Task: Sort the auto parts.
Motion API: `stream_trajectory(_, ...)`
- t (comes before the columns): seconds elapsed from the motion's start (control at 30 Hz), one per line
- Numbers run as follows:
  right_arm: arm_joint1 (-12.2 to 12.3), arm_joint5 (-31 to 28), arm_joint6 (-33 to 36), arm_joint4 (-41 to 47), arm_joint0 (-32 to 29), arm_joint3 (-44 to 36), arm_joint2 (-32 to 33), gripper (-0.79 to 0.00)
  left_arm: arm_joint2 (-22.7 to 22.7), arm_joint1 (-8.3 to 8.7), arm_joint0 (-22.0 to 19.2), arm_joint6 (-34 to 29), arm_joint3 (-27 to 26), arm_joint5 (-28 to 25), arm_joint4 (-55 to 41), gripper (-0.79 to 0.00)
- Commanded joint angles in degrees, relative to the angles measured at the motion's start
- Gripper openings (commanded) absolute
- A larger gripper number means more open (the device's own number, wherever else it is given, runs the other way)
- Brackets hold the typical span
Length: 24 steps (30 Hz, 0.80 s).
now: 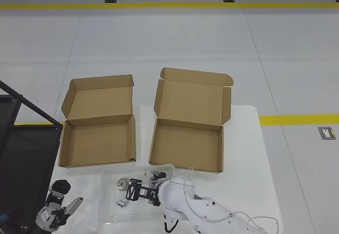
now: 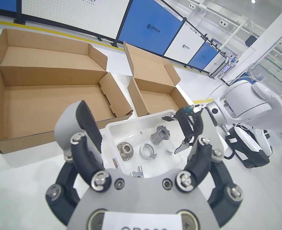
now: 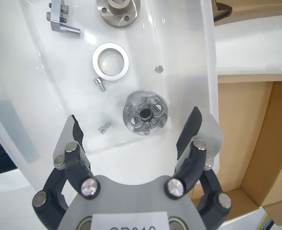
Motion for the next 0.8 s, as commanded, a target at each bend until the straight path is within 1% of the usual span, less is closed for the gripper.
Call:
stream_trajectory(0.0,-0.47,-0.61,-0.27,1.03,0.57,1.63,0.18,0.000,0.00,0.00,0.00,0.00,0.00,0.00,0.00,0.000)
stream_trajectory(0.23,-1.97,-2.40,-1.81,2.85,2.39,6.50,0.44,0.000,0.00,0.00,0.00,0.00,0.00,0.00,0.00,0.000)
stream_trajectory(0.27,-2.21,-2.63,-1.73,3.05,2.64,7.12,0.37,-0.058,0.00,0.00,0.00,0.00,0.00,0.00,0.00,0.000)
stream_trajectory(0.33,-2.65,-3.01,-1.81,3.63,3.14,8.24,0.40,-0.139,0.00,0.00,0.00,0.00,0.00,0.00,0.00,0.000)
stream_trajectory(0.37,-2.86,-3.21,-1.88,3.91,3.33,8.76,0.42,-0.206,0.00,0.00,0.00,0.00,0.00,0.00,0.00,0.000)
stream_trajectory(0.4,-3.05,-3.34,-1.94,4.06,3.55,9.28,0.45,-0.252,0.00,0.00,0.00,0.00,0.00,0.00,0.00,0.000)
stream_trajectory(0.47,-3.40,-3.56,-1.92,4.51,3.86,10.19,0.55,-0.323,0.00,0.00,0.00,0.00,0.00,0.00,0.00,0.000)
stream_trajectory(0.5,-3.56,-3.68,-1.86,4.63,4.02,10.61,0.59,-0.394,0.00,0.00,0.00,0.00,0.00,0.00,0.00,0.000)
stream_trajectory(0.53,-3.73,-3.66,-1.75,4.73,4.15,10.98,0.62,-0.406,0.00,0.00,0.00,0.00,0.00,0.00,0.00,0.000)
stream_trajectory(0.57,-3.88,-3.48,-1.58,4.74,4.25,11.35,0.67,-0.443,0.00,0.00,0.00,0.00,0.00,0.00,0.00,0.000)
stream_trajectory(0.63,-4.18,-2.80,-1.17,4.64,4.31,11.76,0.71,-0.637,0.00,0.00,0.00,0.00,0.00,0.00,0.00,0.000)
stream_trajectory(0.67,-4.30,-2.78,-1.30,4.55,4.29,11.79,0.71,-0.720,0.00,0.00,0.00,0.00,0.00,0.00,0.00,0.000)
stream_trajectory(0.7,-4.38,-2.60,-1.34,4.34,4.23,11.80,0.76,-0.785,0.00,0.00,0.00,0.00,0.00,0.00,0.00,0.000)
stream_trajectory(0.77,-4.44,-2.36,-1.53,3.58,3.86,11.03,0.78,-0.785,0.00,0.00,0.00,0.00,0.00,0.00,0.00,0.000)
